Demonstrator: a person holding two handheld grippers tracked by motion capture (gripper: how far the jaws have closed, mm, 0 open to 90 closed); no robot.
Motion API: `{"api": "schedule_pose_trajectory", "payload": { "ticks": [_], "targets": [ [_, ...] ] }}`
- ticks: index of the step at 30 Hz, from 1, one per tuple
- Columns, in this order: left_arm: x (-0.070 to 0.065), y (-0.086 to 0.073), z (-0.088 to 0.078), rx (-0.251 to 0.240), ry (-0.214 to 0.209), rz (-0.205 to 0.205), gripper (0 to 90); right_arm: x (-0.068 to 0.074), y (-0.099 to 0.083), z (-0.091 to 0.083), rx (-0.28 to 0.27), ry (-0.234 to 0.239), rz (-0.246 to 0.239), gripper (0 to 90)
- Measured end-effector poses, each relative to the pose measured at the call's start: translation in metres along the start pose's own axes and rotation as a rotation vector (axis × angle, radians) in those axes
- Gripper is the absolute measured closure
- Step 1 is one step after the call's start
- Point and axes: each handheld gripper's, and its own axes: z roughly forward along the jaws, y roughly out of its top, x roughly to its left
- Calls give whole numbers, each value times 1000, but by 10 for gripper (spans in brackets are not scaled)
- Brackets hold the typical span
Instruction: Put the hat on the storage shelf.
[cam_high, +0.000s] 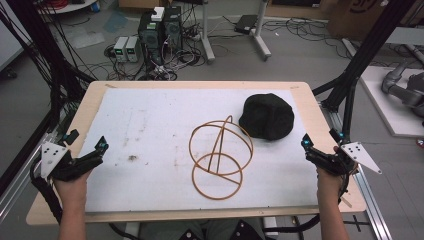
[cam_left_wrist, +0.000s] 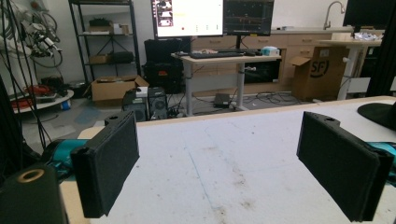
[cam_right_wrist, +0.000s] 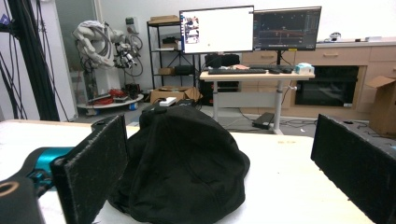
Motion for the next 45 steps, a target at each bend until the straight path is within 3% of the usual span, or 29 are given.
{"api": "schedule_pose_trajectory", "payload": {
  "ticks": [20, 27, 45],
  "targets": [
    [-2, 0, 3, 0, -6, 0, 132, 1, 1, -2, 4, -11, 1, 39],
    [-3, -1, 2, 5, -3, -1, 132, 11, 6, 4, 0, 16, -13, 39],
    [-3, -1, 4, 9, -2, -1, 132, 30, 8, 25, 60, 34, -37, 39]
  ]
}}
